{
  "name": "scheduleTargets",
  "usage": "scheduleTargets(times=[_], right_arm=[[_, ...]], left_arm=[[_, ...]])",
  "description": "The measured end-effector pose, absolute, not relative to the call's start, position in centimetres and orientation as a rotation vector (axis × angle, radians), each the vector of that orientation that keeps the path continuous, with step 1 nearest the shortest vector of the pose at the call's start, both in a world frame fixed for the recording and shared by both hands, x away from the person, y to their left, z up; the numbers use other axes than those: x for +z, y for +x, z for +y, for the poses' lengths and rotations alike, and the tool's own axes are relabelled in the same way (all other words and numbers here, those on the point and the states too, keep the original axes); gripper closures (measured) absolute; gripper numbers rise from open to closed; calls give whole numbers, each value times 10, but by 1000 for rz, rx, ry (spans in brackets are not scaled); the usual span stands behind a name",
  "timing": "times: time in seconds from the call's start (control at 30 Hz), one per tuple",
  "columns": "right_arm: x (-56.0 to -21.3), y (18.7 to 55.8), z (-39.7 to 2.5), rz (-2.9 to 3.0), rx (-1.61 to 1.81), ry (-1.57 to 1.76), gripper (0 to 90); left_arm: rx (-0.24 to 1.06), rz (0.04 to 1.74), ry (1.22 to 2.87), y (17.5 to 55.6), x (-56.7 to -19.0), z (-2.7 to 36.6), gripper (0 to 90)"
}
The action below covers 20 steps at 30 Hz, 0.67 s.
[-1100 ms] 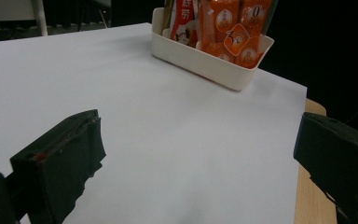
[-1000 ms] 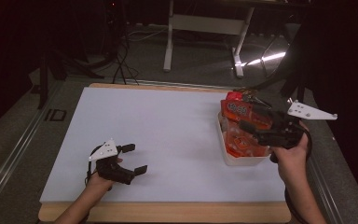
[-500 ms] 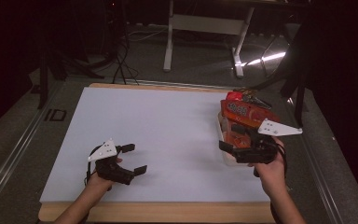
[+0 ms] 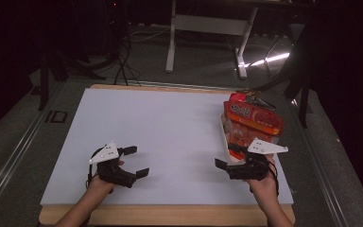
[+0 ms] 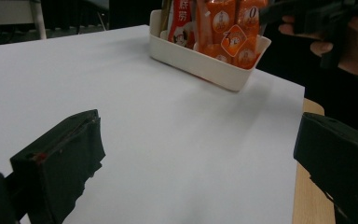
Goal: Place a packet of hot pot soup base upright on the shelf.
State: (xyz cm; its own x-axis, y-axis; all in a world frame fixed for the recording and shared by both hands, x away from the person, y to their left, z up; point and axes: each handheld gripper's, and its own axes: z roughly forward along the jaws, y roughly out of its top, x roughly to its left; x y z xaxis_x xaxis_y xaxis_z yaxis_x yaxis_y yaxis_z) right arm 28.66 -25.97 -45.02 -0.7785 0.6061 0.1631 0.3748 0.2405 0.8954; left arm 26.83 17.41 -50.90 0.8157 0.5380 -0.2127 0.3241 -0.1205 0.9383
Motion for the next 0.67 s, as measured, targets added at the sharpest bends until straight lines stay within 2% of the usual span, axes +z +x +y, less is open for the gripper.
scheduleTargets(times=[0.67], right_arm=[[-481, 278, -255, 2399, 1459, 886, 144]], left_arm=[[212, 664, 1728, 267, -509, 174, 17]])
